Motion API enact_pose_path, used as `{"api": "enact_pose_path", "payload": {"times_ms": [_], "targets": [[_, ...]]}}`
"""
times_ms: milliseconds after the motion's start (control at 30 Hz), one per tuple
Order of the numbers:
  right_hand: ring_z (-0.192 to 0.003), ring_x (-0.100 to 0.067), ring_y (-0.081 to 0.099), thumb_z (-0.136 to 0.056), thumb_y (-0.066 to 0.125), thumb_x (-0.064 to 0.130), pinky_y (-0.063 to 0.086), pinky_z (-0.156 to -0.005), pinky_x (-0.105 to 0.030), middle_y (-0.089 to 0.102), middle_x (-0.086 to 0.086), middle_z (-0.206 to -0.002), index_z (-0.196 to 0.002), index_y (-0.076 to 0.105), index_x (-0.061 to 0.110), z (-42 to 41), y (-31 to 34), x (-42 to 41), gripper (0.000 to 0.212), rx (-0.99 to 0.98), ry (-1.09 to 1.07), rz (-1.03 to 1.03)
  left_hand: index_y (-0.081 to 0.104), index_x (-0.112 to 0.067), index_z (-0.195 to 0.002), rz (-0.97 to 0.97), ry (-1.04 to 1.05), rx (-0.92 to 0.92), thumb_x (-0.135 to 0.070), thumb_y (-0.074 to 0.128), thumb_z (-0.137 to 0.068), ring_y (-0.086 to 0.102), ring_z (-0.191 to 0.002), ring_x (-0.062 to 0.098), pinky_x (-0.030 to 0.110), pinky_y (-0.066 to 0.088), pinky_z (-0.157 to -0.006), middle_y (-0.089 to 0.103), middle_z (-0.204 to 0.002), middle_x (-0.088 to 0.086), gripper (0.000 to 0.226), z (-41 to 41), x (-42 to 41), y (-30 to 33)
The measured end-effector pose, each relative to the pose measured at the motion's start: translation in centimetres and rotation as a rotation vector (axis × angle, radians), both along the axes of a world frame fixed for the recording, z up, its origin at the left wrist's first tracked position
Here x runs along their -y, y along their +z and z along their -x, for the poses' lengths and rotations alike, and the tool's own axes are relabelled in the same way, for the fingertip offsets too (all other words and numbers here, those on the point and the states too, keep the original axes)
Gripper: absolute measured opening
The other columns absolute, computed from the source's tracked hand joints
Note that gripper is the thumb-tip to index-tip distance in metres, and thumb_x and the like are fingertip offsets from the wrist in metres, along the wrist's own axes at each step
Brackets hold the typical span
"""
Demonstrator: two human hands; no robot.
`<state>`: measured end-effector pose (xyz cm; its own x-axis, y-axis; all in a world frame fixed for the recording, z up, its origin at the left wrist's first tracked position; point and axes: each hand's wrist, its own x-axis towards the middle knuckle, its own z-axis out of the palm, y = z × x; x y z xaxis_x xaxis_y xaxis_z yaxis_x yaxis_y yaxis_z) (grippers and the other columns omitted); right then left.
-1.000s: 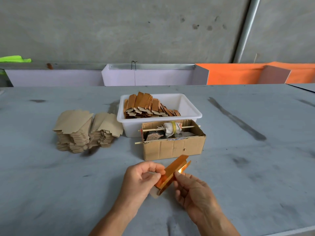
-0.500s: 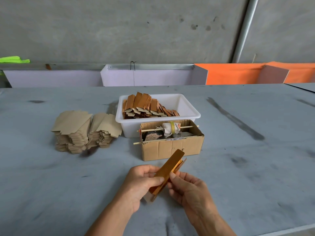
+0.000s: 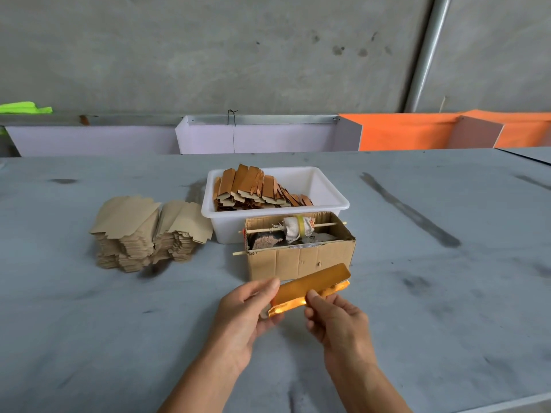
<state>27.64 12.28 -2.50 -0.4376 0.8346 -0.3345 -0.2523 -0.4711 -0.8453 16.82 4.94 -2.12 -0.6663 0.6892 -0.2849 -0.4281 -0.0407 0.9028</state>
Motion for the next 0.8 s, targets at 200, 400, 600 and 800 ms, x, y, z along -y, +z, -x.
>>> {"api": "enact_pose_path", "payload": {"times_ms": [200,400,600,800], "targets": [[-0.043,-0.010,0.053,-0.084,0.065,0.002,0.045,-0.041,-0.019,0.057,-0.004,-0.051,-0.063,0.049,0.011,0.9,0.4,0.8,0.027,-0.090,-0.069,0.128,0.067,0.002,-0.078,-0.054,0.019,0.220,0.005,0.069,-0.072,0.059,-0.048,0.012,0.020,0.052,-0.047,0.065,-0.061,0.008,0.007,-2.6,-0.8,-0.3],[-0.048,-0.009,0.053,-0.079,0.071,0.007,0.041,-0.046,-0.023,0.058,-0.001,-0.053,-0.062,0.054,0.014,0.8,0.5,1.0,0.025,0.037,-0.015,0.077,0.062,-0.002,-0.075,-0.025,0.161,0.325,0.005,0.068,-0.076,0.052,-0.037,0.010,0.017,0.045,-0.037,0.061,-0.051,0.005,0.010,-2.2,-1.2,-0.7],[-0.045,-0.007,0.059,-0.080,0.070,0.006,0.042,-0.038,-0.017,0.064,-0.004,-0.057,-0.071,0.062,0.010,0.7,1.4,0.2,0.013,0.015,-0.016,0.086,0.059,-0.001,-0.071,-0.103,0.205,0.280,0.002,0.066,-0.079,0.056,-0.040,0.012,0.019,0.048,-0.039,0.061,-0.051,0.007,0.011,-1.5,-1.3,-0.3],[-0.048,-0.011,0.062,-0.084,0.067,0.008,0.044,-0.039,-0.020,0.069,-0.009,-0.063,-0.079,0.064,0.005,0.7,2.0,-0.5,0.006,0.037,-0.008,0.091,0.062,0.003,-0.071,-0.115,0.159,0.221,0.003,0.068,-0.076,0.060,-0.045,0.015,0.022,0.053,-0.044,0.064,-0.055,0.011,0.007,-1.0,-2.1,-0.1]]}}
